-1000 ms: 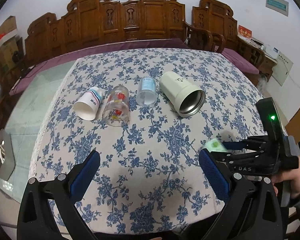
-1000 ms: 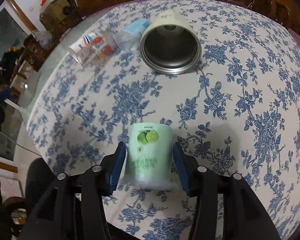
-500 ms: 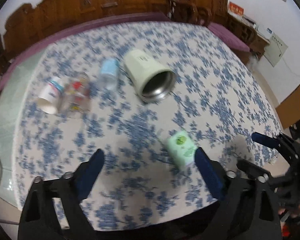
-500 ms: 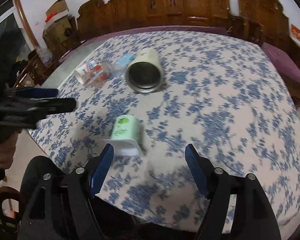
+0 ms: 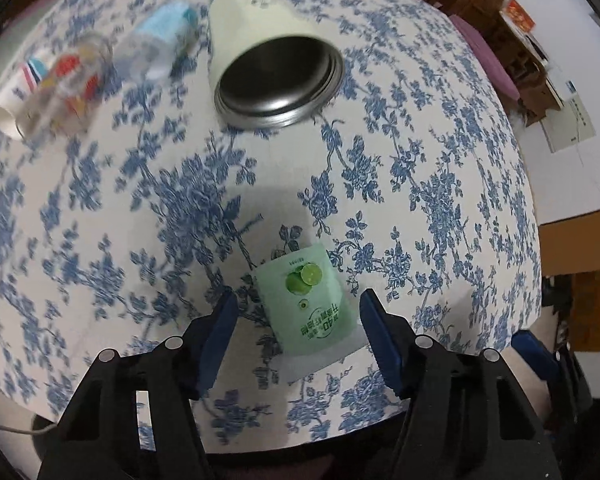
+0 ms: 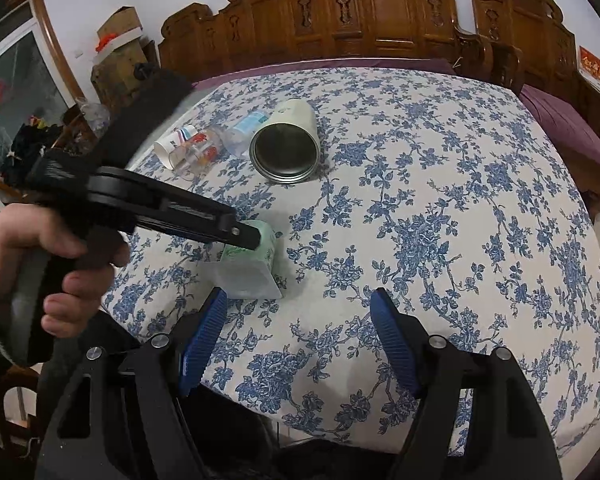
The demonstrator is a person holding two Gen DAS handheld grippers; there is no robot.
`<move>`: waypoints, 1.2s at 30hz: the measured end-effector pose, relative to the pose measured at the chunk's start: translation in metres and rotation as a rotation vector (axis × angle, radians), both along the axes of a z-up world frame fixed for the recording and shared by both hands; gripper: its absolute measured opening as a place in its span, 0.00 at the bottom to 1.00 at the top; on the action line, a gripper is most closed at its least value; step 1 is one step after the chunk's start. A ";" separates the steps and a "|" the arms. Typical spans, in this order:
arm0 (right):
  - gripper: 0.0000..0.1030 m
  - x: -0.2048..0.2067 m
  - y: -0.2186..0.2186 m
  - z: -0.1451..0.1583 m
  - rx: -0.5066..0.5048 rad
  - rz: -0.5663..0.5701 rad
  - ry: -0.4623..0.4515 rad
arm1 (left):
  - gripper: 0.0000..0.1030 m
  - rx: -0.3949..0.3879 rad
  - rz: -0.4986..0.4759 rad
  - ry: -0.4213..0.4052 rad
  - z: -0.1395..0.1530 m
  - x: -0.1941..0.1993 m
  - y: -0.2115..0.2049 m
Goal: Flip cup upside down
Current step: 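Lower the flipped cup onto the tablecloth with the right tool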
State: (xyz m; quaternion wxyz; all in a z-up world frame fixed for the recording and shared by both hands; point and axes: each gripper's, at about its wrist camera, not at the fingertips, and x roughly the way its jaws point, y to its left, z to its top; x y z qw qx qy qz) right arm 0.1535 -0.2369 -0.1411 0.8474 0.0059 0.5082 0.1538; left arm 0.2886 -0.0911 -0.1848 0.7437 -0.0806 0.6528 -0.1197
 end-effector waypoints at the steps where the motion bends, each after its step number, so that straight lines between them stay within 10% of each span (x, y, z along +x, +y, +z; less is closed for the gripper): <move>1: 0.74 0.000 0.001 0.000 -0.001 -0.001 -0.001 | 0.58 -0.014 0.006 0.014 -0.002 0.001 -0.001; 12: 0.74 0.002 -0.006 0.003 0.009 -0.015 0.002 | 0.43 -0.032 0.024 0.071 -0.018 0.006 -0.007; 36: 0.74 0.018 -0.037 -0.003 -0.026 -0.092 -0.023 | 0.41 0.108 -0.112 -0.456 0.017 0.022 -0.023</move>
